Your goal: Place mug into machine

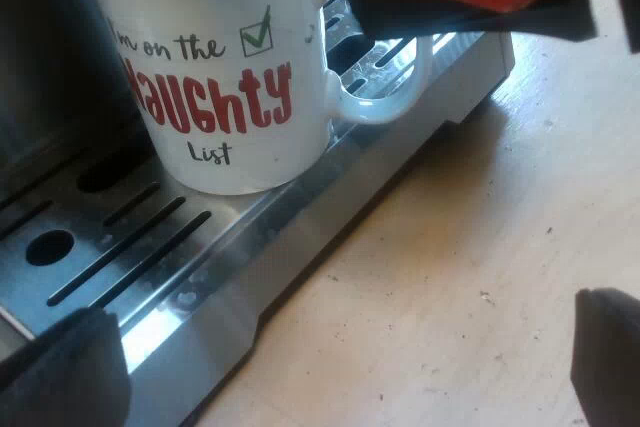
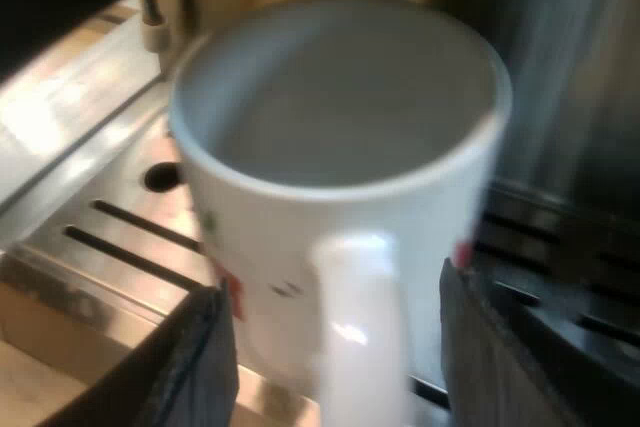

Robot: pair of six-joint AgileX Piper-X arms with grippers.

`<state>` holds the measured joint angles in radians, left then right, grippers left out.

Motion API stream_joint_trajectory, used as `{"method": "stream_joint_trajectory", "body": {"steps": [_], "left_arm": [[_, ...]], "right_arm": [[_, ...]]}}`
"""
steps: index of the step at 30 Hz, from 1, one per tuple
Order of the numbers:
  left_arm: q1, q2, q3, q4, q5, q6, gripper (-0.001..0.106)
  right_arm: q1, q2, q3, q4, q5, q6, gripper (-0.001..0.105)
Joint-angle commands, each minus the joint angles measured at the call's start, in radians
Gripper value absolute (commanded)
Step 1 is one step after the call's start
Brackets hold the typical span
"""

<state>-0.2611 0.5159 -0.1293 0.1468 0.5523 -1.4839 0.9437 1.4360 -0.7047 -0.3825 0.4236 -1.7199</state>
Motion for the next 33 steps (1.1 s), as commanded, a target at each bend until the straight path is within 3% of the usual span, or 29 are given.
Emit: {"method": "stream_joint_trajectory", "body": {"steps": [1, 8, 11, 15, 20, 33], "left_arm": [[-0.003, 0.001, -0.006, -0.018, -0.002, -0.011, 0.091], [-0.003, 0.001, -0.006, -0.027, -0.002, -0.014, 0.091], [-0.003, 0.001, -0.006, -0.058, -0.004, -0.051, 0.091], [-0.003, 0.001, -0.006, -0.072, -0.059, -0.067, 0.091], [-0.003, 0.001, -0.006, -0.08, -0.069, -0.067, 0.091], [-0.003, 0.001, -0.006, -0.079, -0.069, -0.067, 0.091]], "right_arm": [[-0.001, -0.017, 0.035, -0.024, 0.014, -0.002, 0.05], [0.016, -0.016, 0.1, -0.147, 0.014, -0.006, 0.05], [0.016, 0.009, 0.103, -0.178, 0.012, -0.013, 0.05], [0.016, 0.06, 0.103, -0.274, 0.006, -0.012, 0.05], [0.014, 0.133, 0.099, -0.343, 0.006, -0.012, 0.05], [-0.033, 0.252, -0.033, -0.355, -0.043, -0.011, 0.05]]}}
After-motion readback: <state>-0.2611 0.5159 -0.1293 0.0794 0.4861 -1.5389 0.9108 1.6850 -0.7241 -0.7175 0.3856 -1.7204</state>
